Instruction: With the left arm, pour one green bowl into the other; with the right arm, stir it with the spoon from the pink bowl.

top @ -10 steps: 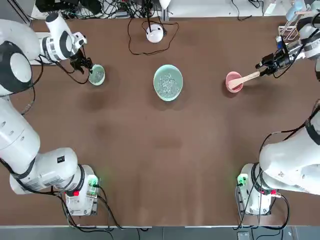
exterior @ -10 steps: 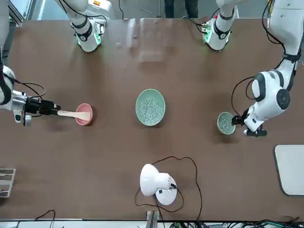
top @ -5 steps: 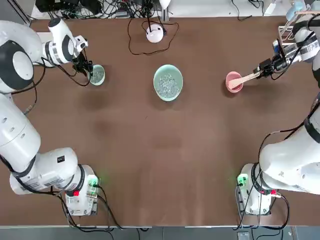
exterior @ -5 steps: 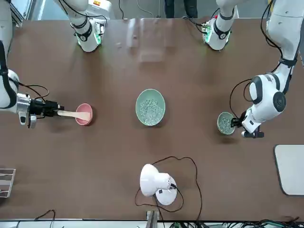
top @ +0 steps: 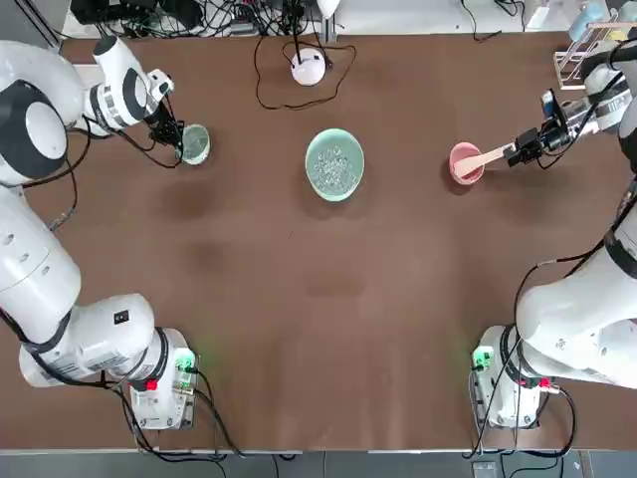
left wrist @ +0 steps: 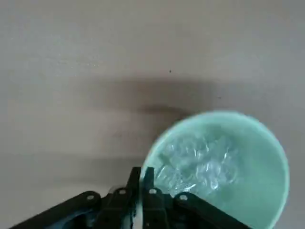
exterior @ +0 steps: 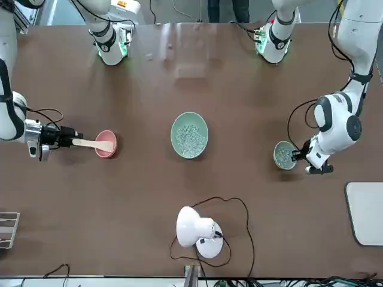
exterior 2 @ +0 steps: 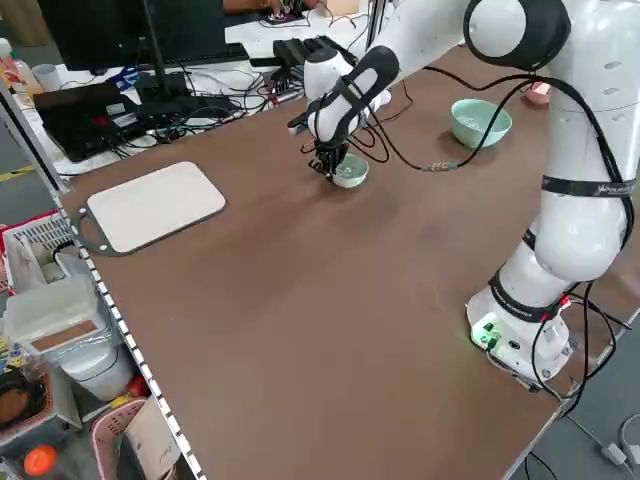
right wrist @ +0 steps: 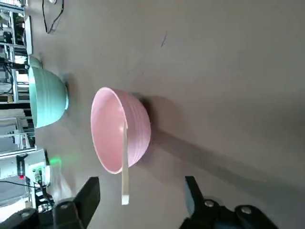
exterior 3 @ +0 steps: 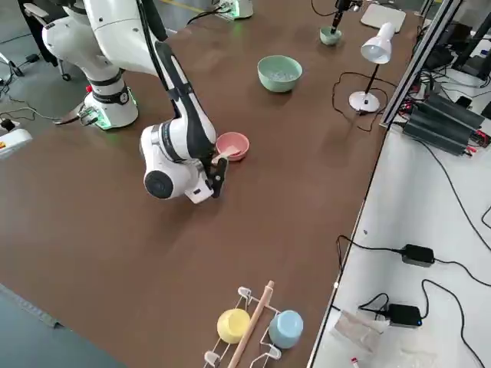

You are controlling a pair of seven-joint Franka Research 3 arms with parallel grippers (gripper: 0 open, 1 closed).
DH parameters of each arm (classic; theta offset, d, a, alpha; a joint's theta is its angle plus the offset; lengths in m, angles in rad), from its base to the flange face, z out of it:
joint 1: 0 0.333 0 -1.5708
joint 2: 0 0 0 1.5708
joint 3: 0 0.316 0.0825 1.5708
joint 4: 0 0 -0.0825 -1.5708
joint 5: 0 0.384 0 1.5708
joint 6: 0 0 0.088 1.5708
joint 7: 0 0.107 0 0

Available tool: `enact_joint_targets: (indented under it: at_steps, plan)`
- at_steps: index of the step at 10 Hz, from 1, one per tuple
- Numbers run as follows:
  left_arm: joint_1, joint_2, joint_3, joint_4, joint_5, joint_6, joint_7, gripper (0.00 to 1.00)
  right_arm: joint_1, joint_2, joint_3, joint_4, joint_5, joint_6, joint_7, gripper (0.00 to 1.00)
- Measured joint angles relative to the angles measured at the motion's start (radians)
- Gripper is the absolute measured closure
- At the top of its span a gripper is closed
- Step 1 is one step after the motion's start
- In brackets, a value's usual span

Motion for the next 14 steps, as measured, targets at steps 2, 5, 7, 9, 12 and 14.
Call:
enact_joint_targets:
  at_steps: [2, 5, 7, 9, 12, 14]
  plan:
    - [0.0, -0.009, -0.001, 0.005, 0.0, -0.004, 0.0, 0.96, -0.019, 0.0, 0.0, 0.008, 0.0, -0.035, 0.049, 0.22]
    - [-0.003, -0.089, -0.017, 0.015, 0.0, -0.029, -0.038, 0.96, -0.034, 0.001, 0.0, 0.013, 0.01, -0.042, 0.06, 0.36]
    - [-0.006, -0.17, -0.061, 0.018, 0.0, -0.063, -0.124, 0.96, -0.033, 0.001, 0.002, 0.013, 0.015, -0.042, 0.062, 0.38]
    - [-0.01, -0.235, -0.117, 0.026, 0.008, -0.108, -0.237, 0.96, -0.032, 0.002, 0.004, 0.013, 0.034, -0.042, 0.062, 0.4]
    - [-0.035, -0.249, -0.21, 0.104, 0.238, -0.249, -0.545, 0.96, -0.032, 0.004, 0.005, 0.013, 0.04, -0.042, 0.062, 0.44]
    - [-0.061, -0.248, -0.286, 0.147, 0.305, -0.348, -0.683, 0.96, -0.031, 0.004, 0.007, 0.016, 0.042, -0.042, 0.062, 0.54]
